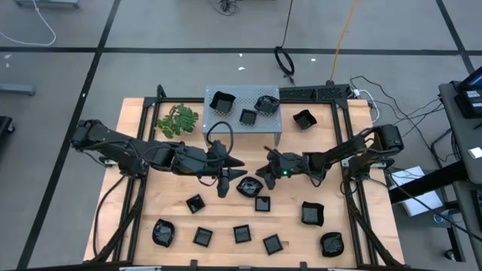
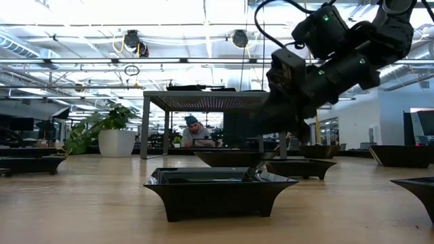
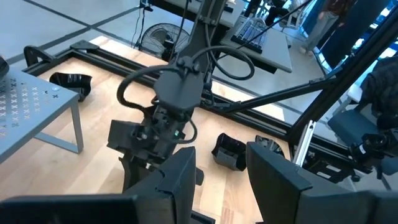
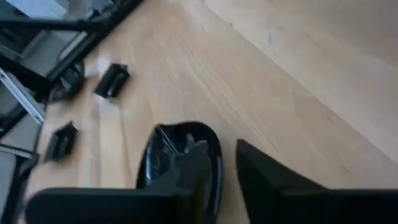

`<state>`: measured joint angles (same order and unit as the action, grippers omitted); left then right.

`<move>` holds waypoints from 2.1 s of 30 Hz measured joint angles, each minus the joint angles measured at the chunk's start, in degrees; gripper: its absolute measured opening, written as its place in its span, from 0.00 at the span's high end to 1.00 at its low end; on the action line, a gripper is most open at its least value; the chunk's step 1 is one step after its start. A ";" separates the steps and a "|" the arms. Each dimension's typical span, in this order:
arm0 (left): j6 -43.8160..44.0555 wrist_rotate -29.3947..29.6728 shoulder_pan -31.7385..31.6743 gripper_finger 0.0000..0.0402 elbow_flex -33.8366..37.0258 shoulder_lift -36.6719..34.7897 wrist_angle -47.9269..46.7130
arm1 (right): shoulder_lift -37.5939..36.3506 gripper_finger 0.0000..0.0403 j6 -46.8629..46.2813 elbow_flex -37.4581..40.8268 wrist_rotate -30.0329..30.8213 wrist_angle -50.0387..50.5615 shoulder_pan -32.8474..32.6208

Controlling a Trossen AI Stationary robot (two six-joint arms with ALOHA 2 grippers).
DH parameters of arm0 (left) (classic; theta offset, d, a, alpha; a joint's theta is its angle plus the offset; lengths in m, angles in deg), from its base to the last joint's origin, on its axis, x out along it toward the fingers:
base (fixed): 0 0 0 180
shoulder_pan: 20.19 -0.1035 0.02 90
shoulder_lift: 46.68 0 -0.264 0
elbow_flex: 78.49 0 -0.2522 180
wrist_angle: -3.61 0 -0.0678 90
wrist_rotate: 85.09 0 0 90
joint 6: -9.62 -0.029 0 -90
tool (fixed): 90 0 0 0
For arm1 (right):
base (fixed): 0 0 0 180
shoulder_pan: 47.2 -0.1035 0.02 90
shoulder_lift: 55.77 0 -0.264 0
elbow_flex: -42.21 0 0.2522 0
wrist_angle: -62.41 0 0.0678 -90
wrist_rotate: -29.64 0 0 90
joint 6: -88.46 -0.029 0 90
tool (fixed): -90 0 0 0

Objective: Pick & Place Mini shaped plates
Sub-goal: Stack the black leaf-shaped plate on top of the black leaf-shaped plate on the shelf

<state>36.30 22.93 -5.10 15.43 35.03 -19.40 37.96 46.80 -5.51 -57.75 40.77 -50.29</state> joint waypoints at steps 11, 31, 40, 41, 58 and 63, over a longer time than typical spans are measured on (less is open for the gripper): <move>0.02 0.04 -0.66 0.64 0.00 0.00 0.11 | 2.85 0.50 9.18 -0.04 -2.60 -0.58 -0.38; 0.15 0.04 -3.89 0.64 0.00 -0.02 0.17 | 14.98 0.73 10.12 -5.83 -5.86 -4.16 -1.49; 0.43 0.02 -3.89 0.64 0.02 -0.89 0.76 | 12.03 0.98 9.09 -5.54 -8.23 -2.14 -1.42; 0.44 0.02 -3.89 0.64 0.09 -1.32 0.79 | 10.90 0.98 9.04 -5.47 -8.35 -1.79 -1.28; -9.99 1.63 -4.59 0.64 0.02 -12.45 3.50 | -16.69 1.00 16.34 -5.63 6.38 2.88 9.24; -12.90 1.65 -4.59 0.64 0.02 -14.32 3.42 | -25.07 1.00 18.98 -5.64 6.47 12.11 17.80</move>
<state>23.40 24.57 -9.69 15.45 20.71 -15.99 12.89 65.78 -11.14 -51.28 52.87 -32.49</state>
